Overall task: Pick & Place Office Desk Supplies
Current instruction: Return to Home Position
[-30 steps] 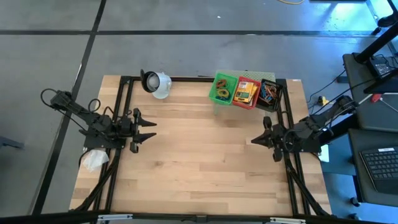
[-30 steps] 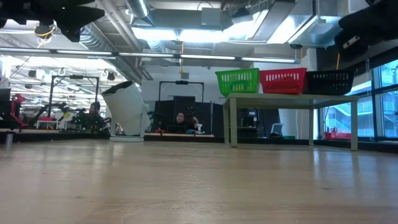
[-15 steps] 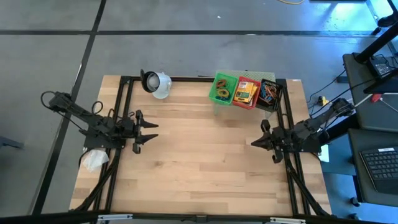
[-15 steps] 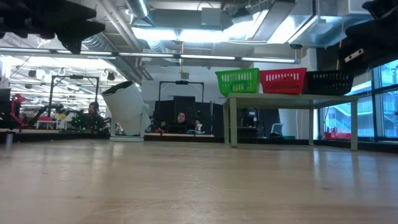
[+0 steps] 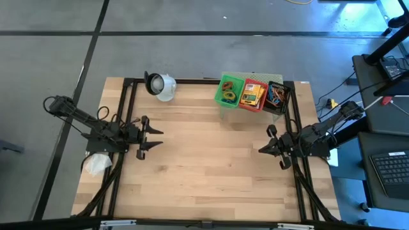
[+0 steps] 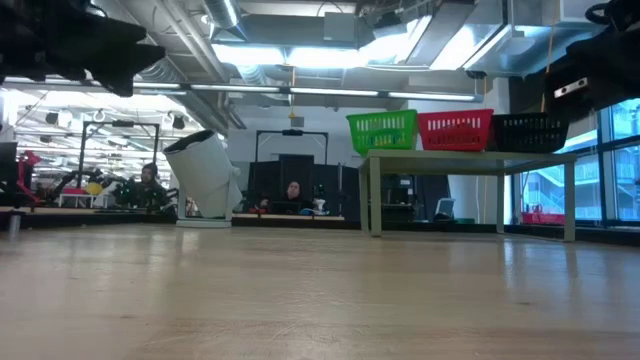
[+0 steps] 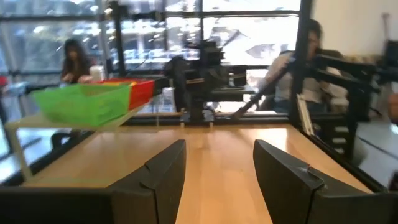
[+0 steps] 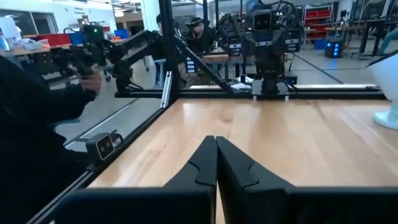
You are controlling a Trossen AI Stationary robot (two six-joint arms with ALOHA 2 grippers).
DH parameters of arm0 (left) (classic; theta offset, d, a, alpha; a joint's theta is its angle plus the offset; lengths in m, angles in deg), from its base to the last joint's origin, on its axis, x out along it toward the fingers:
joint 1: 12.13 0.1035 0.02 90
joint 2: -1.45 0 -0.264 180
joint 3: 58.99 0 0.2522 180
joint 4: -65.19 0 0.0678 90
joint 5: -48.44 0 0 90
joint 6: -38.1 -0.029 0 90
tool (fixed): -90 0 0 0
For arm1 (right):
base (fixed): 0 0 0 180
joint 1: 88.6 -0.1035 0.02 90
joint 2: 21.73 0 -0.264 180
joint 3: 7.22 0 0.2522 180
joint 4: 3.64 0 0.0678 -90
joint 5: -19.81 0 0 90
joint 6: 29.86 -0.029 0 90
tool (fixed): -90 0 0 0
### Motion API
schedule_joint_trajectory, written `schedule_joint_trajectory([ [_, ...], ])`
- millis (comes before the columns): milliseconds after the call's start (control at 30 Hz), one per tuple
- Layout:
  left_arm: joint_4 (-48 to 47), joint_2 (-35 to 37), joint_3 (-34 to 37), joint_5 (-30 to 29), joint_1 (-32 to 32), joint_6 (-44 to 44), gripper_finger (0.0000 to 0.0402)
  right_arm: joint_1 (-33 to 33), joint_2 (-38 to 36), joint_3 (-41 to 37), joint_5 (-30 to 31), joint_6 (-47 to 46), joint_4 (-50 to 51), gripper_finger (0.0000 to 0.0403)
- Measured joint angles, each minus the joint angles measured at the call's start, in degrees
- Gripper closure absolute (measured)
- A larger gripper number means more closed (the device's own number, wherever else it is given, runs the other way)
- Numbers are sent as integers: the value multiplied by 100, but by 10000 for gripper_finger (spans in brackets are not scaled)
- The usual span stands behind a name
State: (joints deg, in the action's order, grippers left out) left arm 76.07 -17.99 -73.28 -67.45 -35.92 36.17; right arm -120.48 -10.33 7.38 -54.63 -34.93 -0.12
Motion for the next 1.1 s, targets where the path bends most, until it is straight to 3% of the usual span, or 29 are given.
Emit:
schedule_joint_trajectory([
  [100,69,0,0,214,-3,-445,219,0,0,0,15,103,-2,402],
  [200,88,0,0,175,-3,-735,219,0,0,0,411,103,-2,396],
  [367,131,0,0,-400,-4,-735,219,0,0,2,1326,-233,-2,390],
  [433,124,0,0,-898,-4,-468,219,0,2,2,1407,-335,-2,390],
  [533,-276,-2,-4,-2277,-4,-340,219,0,2,2,1253,-300,0,389],
  [600,-806,-4,-4,-2659,-16,-374,219,0,2,2,992,-344,2,388],
  [833,-1389,-33,-4,-1433,-26,223,219,0,2,2,299,-495,2,388],
  [1000,-755,-33,-4,-799,0,-516,219,0,2,4,240,-495,4,387],
  [1100,-66,-33,-4,327,-2,-1026,219,0,2,4,240,-495,7,387],
])
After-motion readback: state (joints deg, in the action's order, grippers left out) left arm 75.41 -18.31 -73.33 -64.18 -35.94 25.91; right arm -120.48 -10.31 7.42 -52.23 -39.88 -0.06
